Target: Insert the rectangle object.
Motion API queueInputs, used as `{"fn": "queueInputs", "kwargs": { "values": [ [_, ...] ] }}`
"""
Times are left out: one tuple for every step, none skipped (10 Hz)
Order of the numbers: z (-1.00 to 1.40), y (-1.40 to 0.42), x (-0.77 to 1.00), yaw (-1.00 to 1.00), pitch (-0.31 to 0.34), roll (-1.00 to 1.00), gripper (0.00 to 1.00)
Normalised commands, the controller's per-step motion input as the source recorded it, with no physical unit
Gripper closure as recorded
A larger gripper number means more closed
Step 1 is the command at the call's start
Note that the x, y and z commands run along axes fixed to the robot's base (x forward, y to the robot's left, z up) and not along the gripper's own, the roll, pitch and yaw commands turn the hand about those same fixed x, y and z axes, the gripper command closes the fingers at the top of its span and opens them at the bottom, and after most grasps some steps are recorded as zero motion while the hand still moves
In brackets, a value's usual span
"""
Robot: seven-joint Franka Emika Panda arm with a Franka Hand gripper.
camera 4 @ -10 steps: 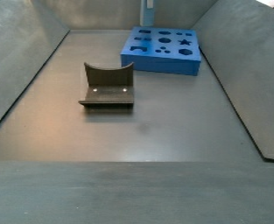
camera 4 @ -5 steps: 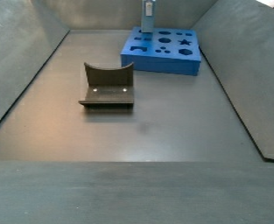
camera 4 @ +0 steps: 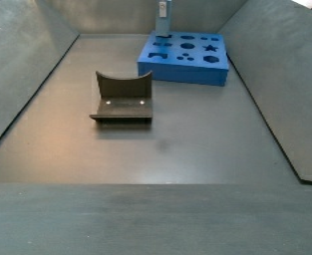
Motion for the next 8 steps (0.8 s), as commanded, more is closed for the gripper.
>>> {"fn": "queueInputs", "kwargs": {
  "values": [
    [-0.31, 0.21, -0.08, -0.63, 0.057, 0.06, 1.0],
    [-0.24, 0.11, -0.19, -0.45, 0.004, 0.0, 1.0],
    [-0.25, 0.0, -0.19, -0.17, 0.0, 0.0, 1.0],
    [-0.26, -0.02, -0.16, 0.0, 0.0, 0.0, 1.0],
    [-0.32, -0.09, -0.17, 0.19, 0.0, 0.0, 1.0],
    [-0.41, -0.13, 0.0, 0.26, 0.026, 0.0, 1.0],
    [-0.5, -0.09, 0.01, 0.27, 0.036, 0.0, 1.0],
    [-0.55, -0.07, 0.05, 0.3, 0.043, 0.0, 1.0]
  ]
}}
